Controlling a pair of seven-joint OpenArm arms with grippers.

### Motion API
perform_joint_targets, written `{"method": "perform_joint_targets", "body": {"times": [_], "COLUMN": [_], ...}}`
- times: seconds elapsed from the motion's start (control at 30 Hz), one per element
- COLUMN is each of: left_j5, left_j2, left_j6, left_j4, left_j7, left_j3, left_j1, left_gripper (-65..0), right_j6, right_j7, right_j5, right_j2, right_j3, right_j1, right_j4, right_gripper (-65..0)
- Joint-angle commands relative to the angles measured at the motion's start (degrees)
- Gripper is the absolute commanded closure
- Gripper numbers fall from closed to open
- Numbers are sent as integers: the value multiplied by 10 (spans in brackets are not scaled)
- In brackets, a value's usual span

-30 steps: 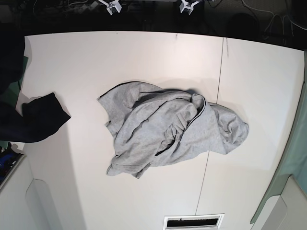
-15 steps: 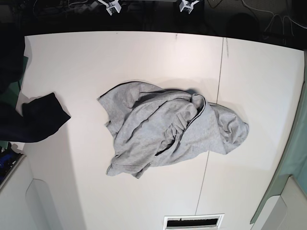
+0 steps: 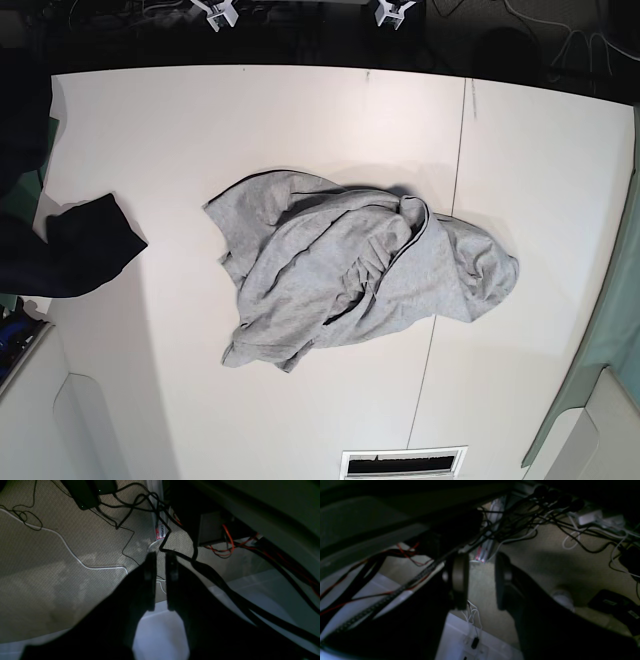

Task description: Layout the t-shirt on the table in an organized manner, then fold the t-shirt properly

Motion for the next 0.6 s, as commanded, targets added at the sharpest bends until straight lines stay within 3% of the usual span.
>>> {"method": "perform_joint_targets", "body": {"times": [0.0, 0.13, 0.43, 0.57], "left_j5": [-3, -33, -127, -154], "left_j2": [0, 0, -23, -36], "left_j6": [-5, -6, -71, -84], "left_j4": [2, 14, 113, 183], "left_j7": [6, 68, 128, 131], "left_j3": [1, 1, 1, 1], "left_j1": [2, 4, 53, 98], "left_gripper": [-97, -97, -97, -97], "right_j6": [8, 8, 11, 64], "right_j7": [3, 3, 1, 0], "right_j5": [1, 0, 0, 1], "right_j2": [3, 3, 3, 14], "right_j3": [1, 1, 1, 1], "right_j1": [-2, -2, -28, -73], "right_j4": [3, 3, 55, 127], "right_gripper": [-182, -182, -182, -182]}}
